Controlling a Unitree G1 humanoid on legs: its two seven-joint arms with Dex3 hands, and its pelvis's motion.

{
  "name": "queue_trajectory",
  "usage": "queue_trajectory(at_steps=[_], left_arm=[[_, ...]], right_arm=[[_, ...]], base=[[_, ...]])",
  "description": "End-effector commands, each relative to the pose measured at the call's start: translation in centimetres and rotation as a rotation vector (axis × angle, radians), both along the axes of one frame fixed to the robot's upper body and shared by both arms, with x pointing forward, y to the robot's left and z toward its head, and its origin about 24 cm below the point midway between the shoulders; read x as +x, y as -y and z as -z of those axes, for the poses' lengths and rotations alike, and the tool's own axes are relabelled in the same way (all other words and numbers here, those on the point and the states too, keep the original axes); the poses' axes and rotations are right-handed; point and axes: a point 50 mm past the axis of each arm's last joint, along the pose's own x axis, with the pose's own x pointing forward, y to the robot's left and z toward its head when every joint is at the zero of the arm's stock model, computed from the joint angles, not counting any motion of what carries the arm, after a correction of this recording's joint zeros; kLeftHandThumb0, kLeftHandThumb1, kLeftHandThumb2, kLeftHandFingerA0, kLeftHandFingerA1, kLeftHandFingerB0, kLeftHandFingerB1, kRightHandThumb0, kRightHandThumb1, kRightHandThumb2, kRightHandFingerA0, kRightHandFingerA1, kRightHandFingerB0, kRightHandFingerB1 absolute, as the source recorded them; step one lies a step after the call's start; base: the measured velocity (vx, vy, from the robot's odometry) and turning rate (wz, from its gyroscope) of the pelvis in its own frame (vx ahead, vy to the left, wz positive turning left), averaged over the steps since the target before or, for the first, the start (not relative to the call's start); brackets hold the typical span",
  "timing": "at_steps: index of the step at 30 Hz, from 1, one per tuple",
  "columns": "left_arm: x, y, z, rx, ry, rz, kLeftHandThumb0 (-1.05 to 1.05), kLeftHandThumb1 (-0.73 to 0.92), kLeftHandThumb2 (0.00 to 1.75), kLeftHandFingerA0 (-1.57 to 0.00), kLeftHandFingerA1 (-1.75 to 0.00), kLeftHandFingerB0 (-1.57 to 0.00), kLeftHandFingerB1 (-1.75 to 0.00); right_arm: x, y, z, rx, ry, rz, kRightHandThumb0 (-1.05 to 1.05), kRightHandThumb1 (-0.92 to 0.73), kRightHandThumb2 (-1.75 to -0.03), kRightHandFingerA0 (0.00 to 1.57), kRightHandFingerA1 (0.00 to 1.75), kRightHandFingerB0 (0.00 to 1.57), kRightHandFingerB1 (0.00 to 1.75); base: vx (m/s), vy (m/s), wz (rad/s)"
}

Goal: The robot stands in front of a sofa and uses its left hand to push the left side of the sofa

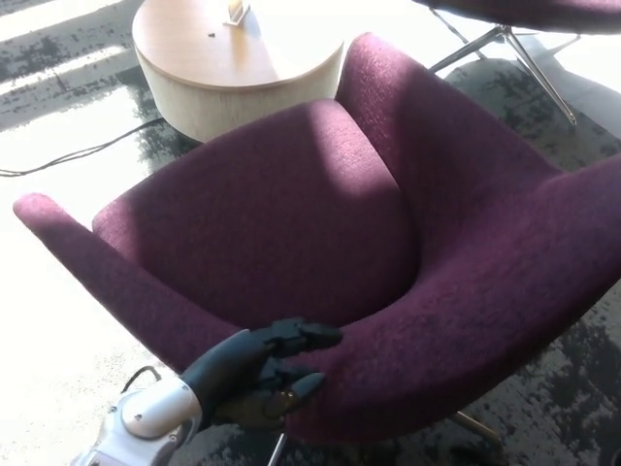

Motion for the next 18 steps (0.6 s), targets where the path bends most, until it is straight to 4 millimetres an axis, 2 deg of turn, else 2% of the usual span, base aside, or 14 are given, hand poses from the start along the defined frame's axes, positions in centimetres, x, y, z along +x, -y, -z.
queue_trajectory(at_steps=[1,2,4,6,10,11,14,16,17,18], left_arm=[[-0.3,-0.9,0.8,0.009,-0.044,-0.009,-0.7,0.85,0.65,-0.29,-0.4,-0.22,-0.33],[-0.3,-0.9,0.8,0.009,-0.044,-0.009,-0.7,0.85,0.65,-0.29,-0.4,-0.22,-0.33],[0.5,-3.2,0.6,0.05,-0.033,-0.061,-0.69,0.85,0.63,-0.27,-0.39,-0.23,-0.33],[0.5,-3.9,0.8,0.078,-0.044,-0.072,-0.7,0.85,0.62,-0.27,-0.38,-0.24,-0.32],[0.5,-4.1,0.9,0.084,-0.045,-0.073,-0.7,0.85,0.62,-0.27,-0.38,-0.24,-0.32],[0.4,-6.0,1.1,0.123,-0.04,-0.112,-0.71,0.85,0.65,-0.3,-0.4,-0.25,-0.34],[0.7,-7.3,1.0,0.145,-0.029,-0.147,-0.72,0.85,0.65,-0.31,-0.4,-0.26,-0.34],[0.7,-7.3,1.0,0.144,-0.027,-0.146,-0.72,0.85,0.65,-0.31,-0.4,-0.26,-0.34],[1.1,-9.2,0.7,0.135,-0.035,-0.212,-0.71,0.84,0.65,-0.3,-0.41,-0.25,-0.34],[1.2,-9.9,0.5,0.139,-0.031,-0.236,-0.73,0.84,0.65,-0.3,-0.41,-0.26,-0.34]], right_arm=[[-0.3,0.4,0.0,-0.007,0.012,0.012,-0.66,-0.71,-0.63,0.77,0.46,0.71,0.41],[-0.3,0.4,0.0,-0.007,0.012,0.012,-0.66,-0.71,-0.63,0.77,0.46,0.71,0.41],[-0.3,0.3,0.0,-0.017,0.008,0.002,-0.68,-0.7,-0.62,0.77,0.47,0.7,0.41],[-0.6,0.3,0.2,-0.015,-0.002,0.0,-0.68,-0.71,-0.62,0.77,0.46,0.7,0.41],[-0.7,0.3,0.2,-0.016,-0.003,-0.001,-0.68,-0.71,-0.62,0.77,0.46,0.7,0.41],[-0.8,0.4,0.3,-0.011,-0.009,0.019,-0.67,-0.68,-0.61,0.82,0.49,0.76,0.43],[-0.9,0.3,0.3,-0.016,-0.003,0.002,-0.66,-0.7,-0.62,0.79,0.47,0.73,0.43],[-0.9,0.3,0.3,-0.017,-0.003,0.001,-0.66,-0.7,-0.62,0.79,0.47,0.73,0.43],[-1.0,0.4,0.3,-0.017,-0.011,-0.003,-0.65,-0.7,-0.62,0.79,0.47,0.73,0.42],[-1.0,0.4,0.4,-0.017,-0.016,0.006,-0.64,-0.72,-0.63,0.8,0.47,0.72,0.42]], base=[[0.0,0.0,0.0],[0.0,0.0,0.0],[0.0,0.0,0.0],[0.0,0.0,0.0],[0.0,0.0,0.0],[0.0,0.0,0.0],[0.0,0.0,0.0],[0.0,0.0,0.0],[0.0,0.0,0.0],[0.0,0.0,0.0]])
